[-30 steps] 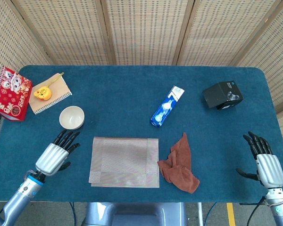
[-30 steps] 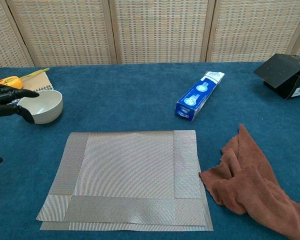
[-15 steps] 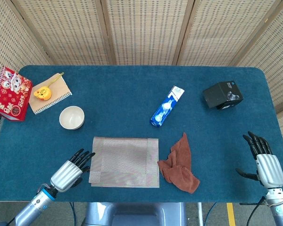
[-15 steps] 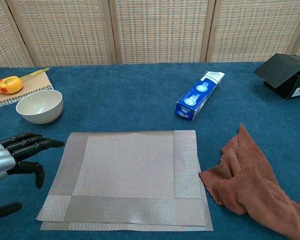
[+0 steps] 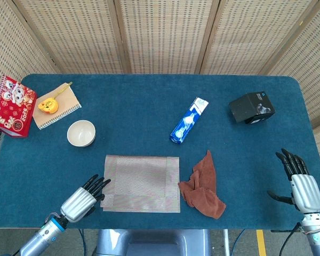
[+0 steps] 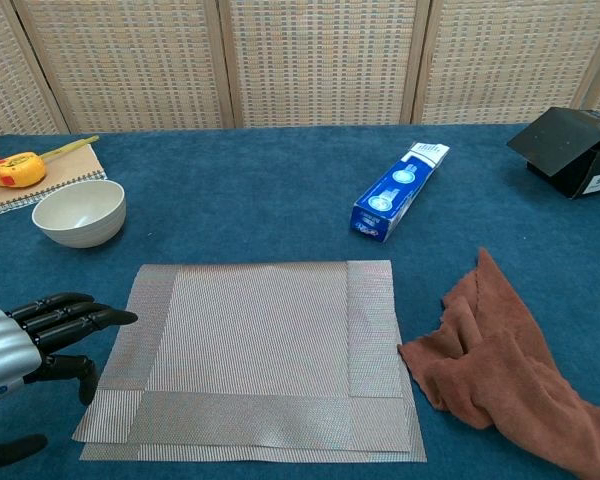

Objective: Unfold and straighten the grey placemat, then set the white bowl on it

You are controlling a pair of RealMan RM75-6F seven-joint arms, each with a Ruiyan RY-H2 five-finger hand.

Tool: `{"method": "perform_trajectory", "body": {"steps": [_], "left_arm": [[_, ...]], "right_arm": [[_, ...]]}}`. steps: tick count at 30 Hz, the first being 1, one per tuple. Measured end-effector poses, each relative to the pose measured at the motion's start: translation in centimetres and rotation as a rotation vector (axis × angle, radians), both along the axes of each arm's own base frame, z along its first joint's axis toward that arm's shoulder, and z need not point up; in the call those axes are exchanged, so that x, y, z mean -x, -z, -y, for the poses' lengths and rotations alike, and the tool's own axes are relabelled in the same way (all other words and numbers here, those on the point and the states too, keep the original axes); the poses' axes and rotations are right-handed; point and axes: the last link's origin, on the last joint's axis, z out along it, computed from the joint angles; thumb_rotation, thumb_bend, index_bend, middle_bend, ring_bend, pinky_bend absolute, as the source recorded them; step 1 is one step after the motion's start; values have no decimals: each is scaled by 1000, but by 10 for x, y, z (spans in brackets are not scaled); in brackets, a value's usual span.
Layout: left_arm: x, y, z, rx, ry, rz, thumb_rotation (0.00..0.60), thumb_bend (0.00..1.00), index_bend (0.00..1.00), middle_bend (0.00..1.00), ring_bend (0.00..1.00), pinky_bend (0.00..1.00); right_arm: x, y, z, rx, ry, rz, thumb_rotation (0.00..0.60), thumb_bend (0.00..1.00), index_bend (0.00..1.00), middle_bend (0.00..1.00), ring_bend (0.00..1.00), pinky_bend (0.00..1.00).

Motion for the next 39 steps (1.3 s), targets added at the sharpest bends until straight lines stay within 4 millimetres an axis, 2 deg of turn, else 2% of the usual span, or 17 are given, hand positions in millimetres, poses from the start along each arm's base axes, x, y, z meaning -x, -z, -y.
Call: {"method": "perform_trajectory", "body": {"steps": [19,25,30,39], "left_arm": [[-3,21,0,9,-16,7,600,320,444,0,0,0],[-6,26,0,-4,-15,24,600,427,469,0,0,0],[-6,27,-1,-9,-18,31,600,449,477,0,0,0],[-5,26,0,-19,-18,37,600,449,578,0,0,0]], "right_arm": [[1,-2,0,-2,3,11,600,123,56,0,0,0],[1,-1,0,-6,5,9,600,123,57,0,0,0],[1,-2,0,-6,4,12,600,123,56,0,0,0],[1,-1,-1,-9,3,11,600,122,57,0,0,0]]}}
